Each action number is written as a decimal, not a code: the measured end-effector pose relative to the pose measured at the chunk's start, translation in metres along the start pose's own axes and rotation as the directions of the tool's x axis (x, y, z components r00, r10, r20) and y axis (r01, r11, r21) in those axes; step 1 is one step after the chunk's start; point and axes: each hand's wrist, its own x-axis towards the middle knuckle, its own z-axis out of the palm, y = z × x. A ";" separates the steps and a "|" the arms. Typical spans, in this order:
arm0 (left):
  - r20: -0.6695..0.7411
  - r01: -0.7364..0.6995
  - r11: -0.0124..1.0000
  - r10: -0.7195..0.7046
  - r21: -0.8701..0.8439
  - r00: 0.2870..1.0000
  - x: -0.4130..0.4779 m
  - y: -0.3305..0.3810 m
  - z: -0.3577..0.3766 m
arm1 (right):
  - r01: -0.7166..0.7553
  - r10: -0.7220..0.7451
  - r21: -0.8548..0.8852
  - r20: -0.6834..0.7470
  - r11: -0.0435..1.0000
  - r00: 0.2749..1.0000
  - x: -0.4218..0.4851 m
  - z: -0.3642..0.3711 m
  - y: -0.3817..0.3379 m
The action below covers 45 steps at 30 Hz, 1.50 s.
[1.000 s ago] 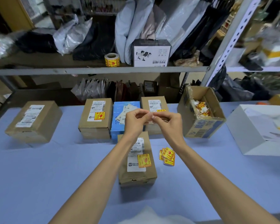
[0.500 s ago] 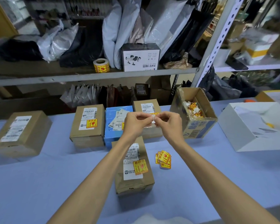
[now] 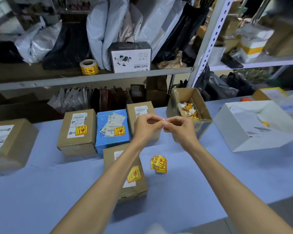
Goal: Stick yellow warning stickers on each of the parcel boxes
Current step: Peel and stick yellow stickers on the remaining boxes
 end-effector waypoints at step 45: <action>-0.044 0.197 0.685 -0.233 0.701 0.971 0.002 -0.025 0.005 | 0.299 -0.020 -0.651 0.400 0.697 0.916 0.036 -0.007 0.027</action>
